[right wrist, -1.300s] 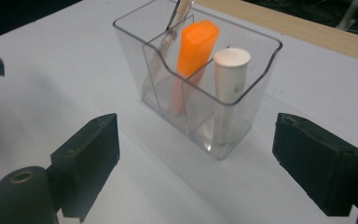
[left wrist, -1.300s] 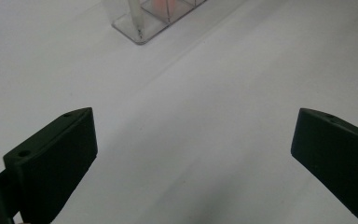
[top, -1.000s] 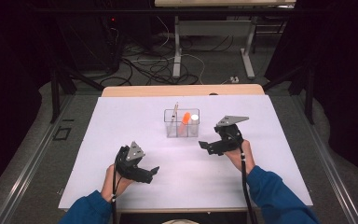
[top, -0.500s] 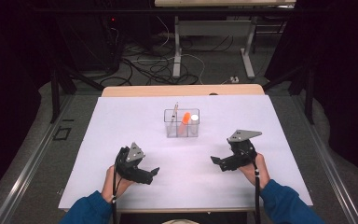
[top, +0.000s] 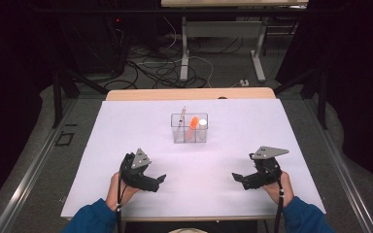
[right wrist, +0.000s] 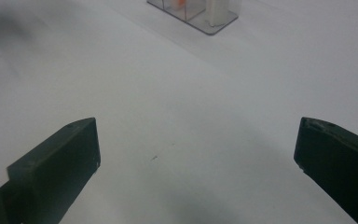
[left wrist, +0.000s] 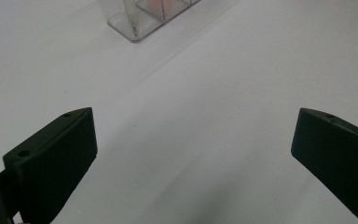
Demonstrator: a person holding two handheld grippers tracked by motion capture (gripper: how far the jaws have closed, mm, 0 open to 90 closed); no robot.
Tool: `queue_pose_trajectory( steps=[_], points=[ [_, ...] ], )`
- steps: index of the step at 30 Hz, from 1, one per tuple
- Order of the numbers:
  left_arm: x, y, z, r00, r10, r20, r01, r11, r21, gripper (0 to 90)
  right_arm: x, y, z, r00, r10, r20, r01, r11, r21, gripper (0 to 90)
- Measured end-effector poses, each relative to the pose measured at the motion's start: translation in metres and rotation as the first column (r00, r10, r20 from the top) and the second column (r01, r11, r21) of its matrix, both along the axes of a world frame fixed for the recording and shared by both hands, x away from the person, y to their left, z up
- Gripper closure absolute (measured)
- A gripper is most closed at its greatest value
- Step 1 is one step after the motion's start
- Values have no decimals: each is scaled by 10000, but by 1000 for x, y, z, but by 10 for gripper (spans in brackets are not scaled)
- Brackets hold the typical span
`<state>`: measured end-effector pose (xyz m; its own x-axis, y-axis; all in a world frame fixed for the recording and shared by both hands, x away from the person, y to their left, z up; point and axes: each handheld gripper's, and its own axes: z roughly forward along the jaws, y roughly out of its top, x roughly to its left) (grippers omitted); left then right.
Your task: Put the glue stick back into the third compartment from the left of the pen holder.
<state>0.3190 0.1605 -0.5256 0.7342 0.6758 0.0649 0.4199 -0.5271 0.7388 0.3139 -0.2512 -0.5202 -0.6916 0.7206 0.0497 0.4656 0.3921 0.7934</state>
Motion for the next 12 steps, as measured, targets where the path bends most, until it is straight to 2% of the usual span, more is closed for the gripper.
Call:
queue_pose_trajectory(
  steps=[1,2,4,7,9,12],
  points=[
    [0,0,0,10000,1,9,-1,10000,1,0,-1,-1,-1,9998,-23,184,23,10000,-3,0],
    [0,0,0,10000,9,21,-9,10000,-5,0,-3,-1,0,9999,-63,108,64,10000,-76,0],
    [0,0,0,10000,17,43,-17,10000,-16,0,-5,-2,-1,9997,-26,247,28,10000,-90,0],
    [0,0,0,10000,-8,76,8,10000,-65,0,-8,-1,-2,9981,15,612,-14,10000,-22,0],
    [1,0,0,9999,-23,129,24,10000,-45,0,-10,-1,-1,9981,57,611,-48,9999,-145,0],
    [2,-1,0,10000,-27,80,28,10000,-47,0,-12,-3,1,9973,131,725,-131,9999,-7,0]
  ],
)
